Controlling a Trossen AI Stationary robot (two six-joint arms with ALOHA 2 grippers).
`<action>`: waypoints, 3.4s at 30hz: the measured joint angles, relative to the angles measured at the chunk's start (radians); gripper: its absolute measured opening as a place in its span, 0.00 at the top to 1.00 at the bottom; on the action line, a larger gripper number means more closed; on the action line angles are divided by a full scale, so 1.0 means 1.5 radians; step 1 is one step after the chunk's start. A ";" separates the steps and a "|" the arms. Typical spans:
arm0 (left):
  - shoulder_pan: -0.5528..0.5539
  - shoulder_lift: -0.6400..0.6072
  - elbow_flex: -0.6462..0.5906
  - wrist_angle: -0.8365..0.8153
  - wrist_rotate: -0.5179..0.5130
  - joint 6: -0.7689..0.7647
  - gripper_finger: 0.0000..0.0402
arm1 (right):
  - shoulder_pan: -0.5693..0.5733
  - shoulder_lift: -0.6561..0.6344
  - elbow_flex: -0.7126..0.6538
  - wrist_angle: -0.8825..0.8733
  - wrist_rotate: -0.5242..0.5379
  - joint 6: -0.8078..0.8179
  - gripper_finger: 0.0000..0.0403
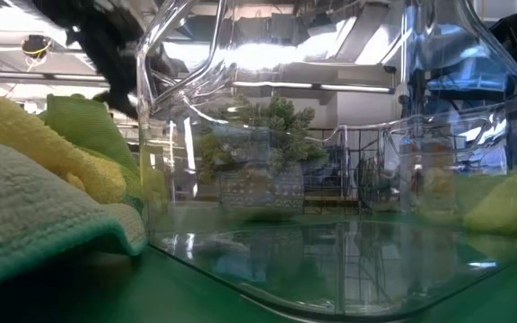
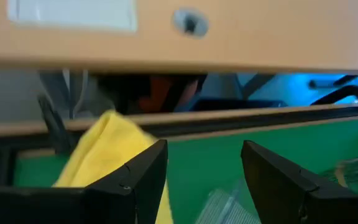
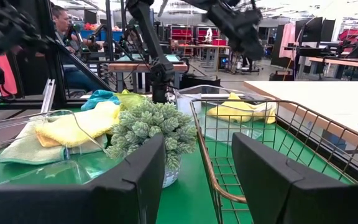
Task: Sort microfiber towel by color & place in baskets
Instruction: Put the top yellow microfiber towel into the top transparent bin
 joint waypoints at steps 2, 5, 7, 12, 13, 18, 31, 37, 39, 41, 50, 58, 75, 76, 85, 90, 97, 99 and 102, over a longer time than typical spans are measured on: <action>0.029 0.038 0.000 0.000 0.034 -0.002 0.50 | 0.000 0.000 0.000 0.000 0.000 0.000 0.54; 0.060 0.094 0.000 0.000 0.074 -0.003 0.50 | 0.000 0.000 0.000 0.000 0.000 0.000 0.54; 0.073 0.127 0.000 0.000 0.092 -0.003 0.50 | 0.000 0.000 0.000 0.000 0.000 0.000 0.54; 0.092 0.194 0.000 0.000 0.100 -0.003 0.50 | 0.000 0.000 0.000 0.000 0.000 0.000 0.54; 0.094 0.206 0.000 0.000 0.100 -0.003 0.50 | 0.000 0.000 0.000 0.000 0.000 0.000 0.54; 0.102 0.254 0.000 0.000 0.099 0.002 0.50 | 0.000 0.000 0.000 0.000 0.000 0.000 0.54; 0.101 0.326 0.000 0.017 0.131 0.004 0.50 | 0.000 0.000 0.000 0.000 0.000 0.000 0.54; 0.100 0.326 0.000 0.016 0.127 -0.010 0.51 | 0.000 0.000 0.000 0.000 0.000 0.000 0.54; 0.099 0.326 0.000 0.006 0.119 -0.018 0.52 | 0.000 0.000 0.000 0.000 0.000 0.000 0.54; 0.096 0.326 0.000 0.003 0.115 -0.018 0.53 | 0.000 0.000 0.000 0.000 0.000 0.000 0.54; 0.096 0.326 0.000 -0.006 0.079 -0.014 0.68 | 0.000 0.000 0.001 0.000 0.000 0.000 0.54; 0.096 0.326 0.000 -0.009 0.078 -0.013 0.96 | 0.000 0.000 0.001 0.000 0.000 0.000 0.54; 0.096 0.326 0.000 0.067 0.178 -0.014 1.00 | 0.000 0.000 0.001 0.000 0.000 0.000 0.54; 0.096 0.326 0.000 0.073 0.185 -0.014 1.00 | 0.000 0.000 0.001 0.000 0.000 0.000 0.54; 0.097 0.314 0.000 0.152 0.247 -0.019 1.00 | 0.000 0.000 0.001 0.000 0.000 0.000 0.54; 0.097 0.267 0.000 0.200 0.253 -0.019 1.00 | 0.000 0.000 0.001 0.000 0.000 0.000 0.54; 0.097 0.154 0.000 0.248 0.277 -0.020 1.00 | 0.000 0.000 0.001 0.000 0.000 0.000 0.54; 0.097 0.117 0.000 0.256 0.286 -0.025 1.00 | 0.000 0.000 0.001 0.000 0.000 0.000 0.54; 0.093 0.062 0.000 0.265 0.292 -0.047 1.00 | 0.000 0.000 0.001 0.000 0.000 0.000 0.54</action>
